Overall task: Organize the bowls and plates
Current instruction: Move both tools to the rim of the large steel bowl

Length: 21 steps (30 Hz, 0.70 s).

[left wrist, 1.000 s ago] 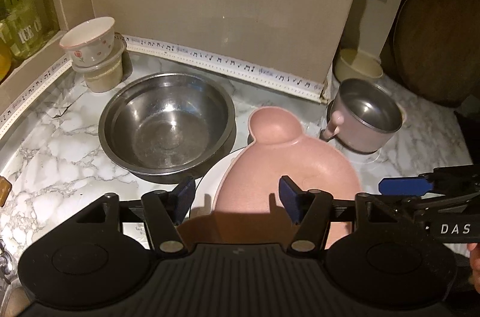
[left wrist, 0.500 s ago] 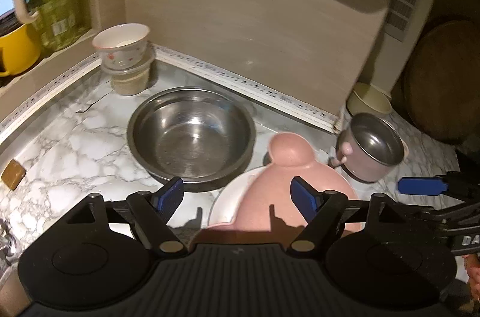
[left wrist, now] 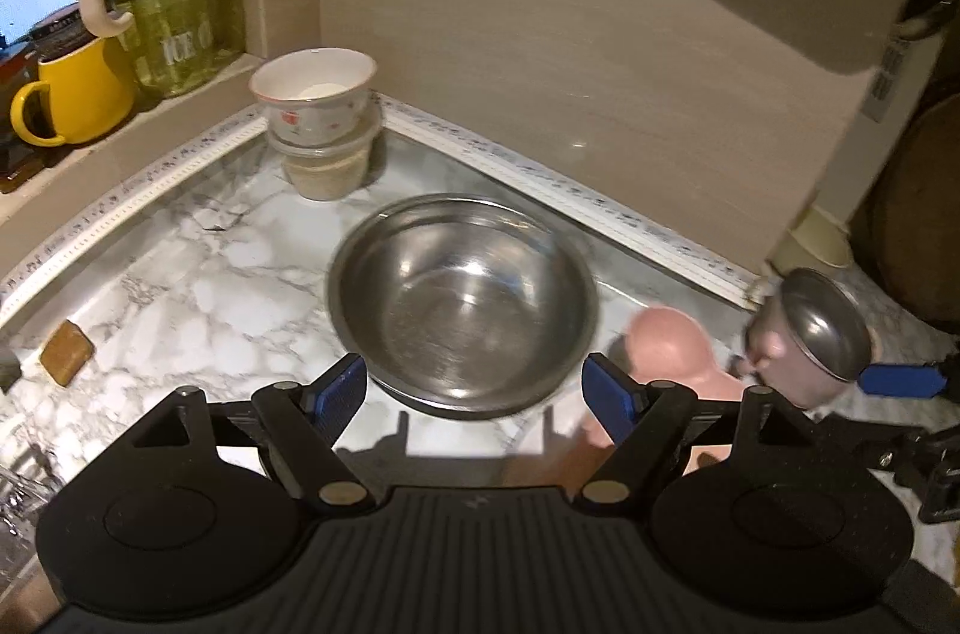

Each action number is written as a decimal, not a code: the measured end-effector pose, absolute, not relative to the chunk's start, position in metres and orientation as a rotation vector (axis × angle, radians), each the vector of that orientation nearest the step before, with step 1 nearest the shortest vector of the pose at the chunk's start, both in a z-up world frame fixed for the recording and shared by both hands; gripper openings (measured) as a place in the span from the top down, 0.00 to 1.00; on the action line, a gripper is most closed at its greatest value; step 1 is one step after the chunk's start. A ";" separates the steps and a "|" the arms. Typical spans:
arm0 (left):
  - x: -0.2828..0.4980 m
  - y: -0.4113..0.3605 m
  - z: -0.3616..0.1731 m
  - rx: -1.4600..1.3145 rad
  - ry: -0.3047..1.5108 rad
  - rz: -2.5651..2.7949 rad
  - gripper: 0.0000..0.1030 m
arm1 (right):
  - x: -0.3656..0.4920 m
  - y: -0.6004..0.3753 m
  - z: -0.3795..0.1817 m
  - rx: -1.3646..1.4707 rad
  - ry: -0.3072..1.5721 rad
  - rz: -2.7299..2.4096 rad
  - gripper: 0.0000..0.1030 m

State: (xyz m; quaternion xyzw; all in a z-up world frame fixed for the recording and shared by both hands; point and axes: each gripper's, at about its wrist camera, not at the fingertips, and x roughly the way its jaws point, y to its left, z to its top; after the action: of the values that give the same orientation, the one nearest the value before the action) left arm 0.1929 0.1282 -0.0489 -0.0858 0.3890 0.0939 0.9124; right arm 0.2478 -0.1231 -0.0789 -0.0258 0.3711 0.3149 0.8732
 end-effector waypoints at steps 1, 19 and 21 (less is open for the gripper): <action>0.197 0.132 -0.050 -0.177 0.804 0.203 0.24 | 0.253 -0.117 -0.078 -0.061 0.775 0.669 0.09; 0.267 0.211 -0.114 -0.325 0.928 0.377 0.24 | 0.365 -0.003 -0.122 -0.114 0.939 0.668 0.28; 0.271 0.217 -0.120 -0.350 0.936 0.383 0.24 | 0.371 0.002 -0.127 -0.114 0.952 0.664 0.31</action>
State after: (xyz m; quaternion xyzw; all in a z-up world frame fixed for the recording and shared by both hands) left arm 0.2712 0.2173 -0.1200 -0.1669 0.4462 0.1826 0.8601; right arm 0.3708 0.0025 -0.1273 -0.0540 0.4495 0.3134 0.8347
